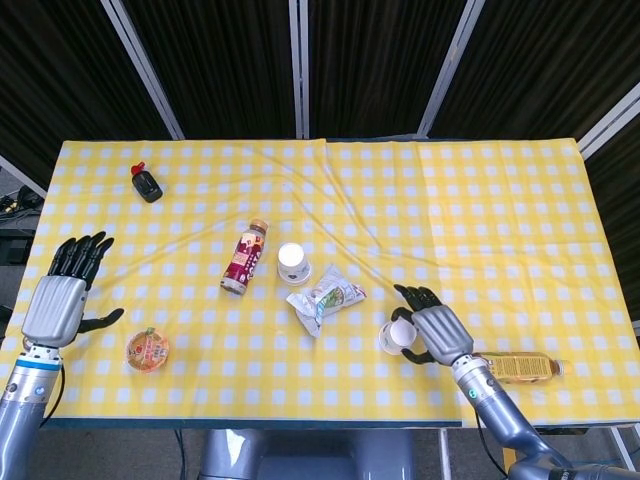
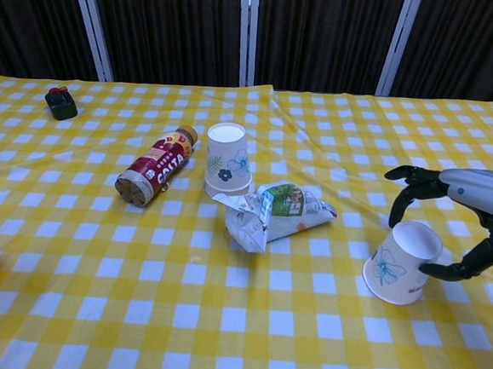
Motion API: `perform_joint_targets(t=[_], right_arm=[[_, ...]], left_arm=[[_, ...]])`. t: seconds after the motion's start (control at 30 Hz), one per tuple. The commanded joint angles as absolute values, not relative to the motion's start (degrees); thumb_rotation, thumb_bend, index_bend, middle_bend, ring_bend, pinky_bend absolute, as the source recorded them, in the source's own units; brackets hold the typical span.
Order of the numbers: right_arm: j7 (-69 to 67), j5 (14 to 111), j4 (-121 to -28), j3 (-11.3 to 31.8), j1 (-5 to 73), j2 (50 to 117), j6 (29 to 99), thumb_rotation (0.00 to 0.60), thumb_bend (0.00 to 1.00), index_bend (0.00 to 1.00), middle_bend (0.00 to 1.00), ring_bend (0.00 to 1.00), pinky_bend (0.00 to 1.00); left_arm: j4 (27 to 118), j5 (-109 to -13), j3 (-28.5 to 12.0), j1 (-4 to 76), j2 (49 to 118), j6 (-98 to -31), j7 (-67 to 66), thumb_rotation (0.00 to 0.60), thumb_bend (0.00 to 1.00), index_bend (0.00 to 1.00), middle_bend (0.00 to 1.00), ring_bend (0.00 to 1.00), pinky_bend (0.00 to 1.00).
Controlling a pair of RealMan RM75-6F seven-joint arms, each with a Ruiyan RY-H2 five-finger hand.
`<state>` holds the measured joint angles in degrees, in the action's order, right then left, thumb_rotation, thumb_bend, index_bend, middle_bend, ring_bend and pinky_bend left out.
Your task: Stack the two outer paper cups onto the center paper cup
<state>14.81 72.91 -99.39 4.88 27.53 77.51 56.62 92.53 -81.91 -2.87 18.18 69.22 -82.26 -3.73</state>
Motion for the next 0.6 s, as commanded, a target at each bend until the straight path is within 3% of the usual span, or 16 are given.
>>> perform_joint_targets(t=[0.03,0.2,0.37,0.6], right_arm=[[14.58,72.76,-98.75,4.92,27.5,78.16,57.11,0.6,0.2,0.44,0.02,0.0,0.0],[13.97,72.88,-98.07,4.93,27.5,78.79,57.82,0.6,0.22,0.51,0.07,0.0,0.0],[14.14,73.3,-98.71,5.33,27.6,78.55,58.95,0.6,0.22,0.52,0.07,0.0,0.0],[16.46,74.9,-103.8,10.6,29.87,76.1,62.76,0.6,0.22,0.52,0.07,0.0,0.0]], left_arm=[[92.5,-82.07,-2.96,18.08,69.16,-82.08,-3.61,0.6,0.06,0.0,0.0,0.0,0.0],[92.5,-82.36,-3.35,17.8,69.07,-81.96,-3.26,0.6,0.06,0.0,0.0,0.0,0.0],[92.38,-82.45,-3.64,17.63,69.1,-81.62,-3.13,0.6,0.06,0.0,0.0,0.0,0.0],[92.27,-82.61,-4.14,17.31,69.13,-81.37,-3.01,0.6,0.06,0.0,0.0,0.0,0.0]])
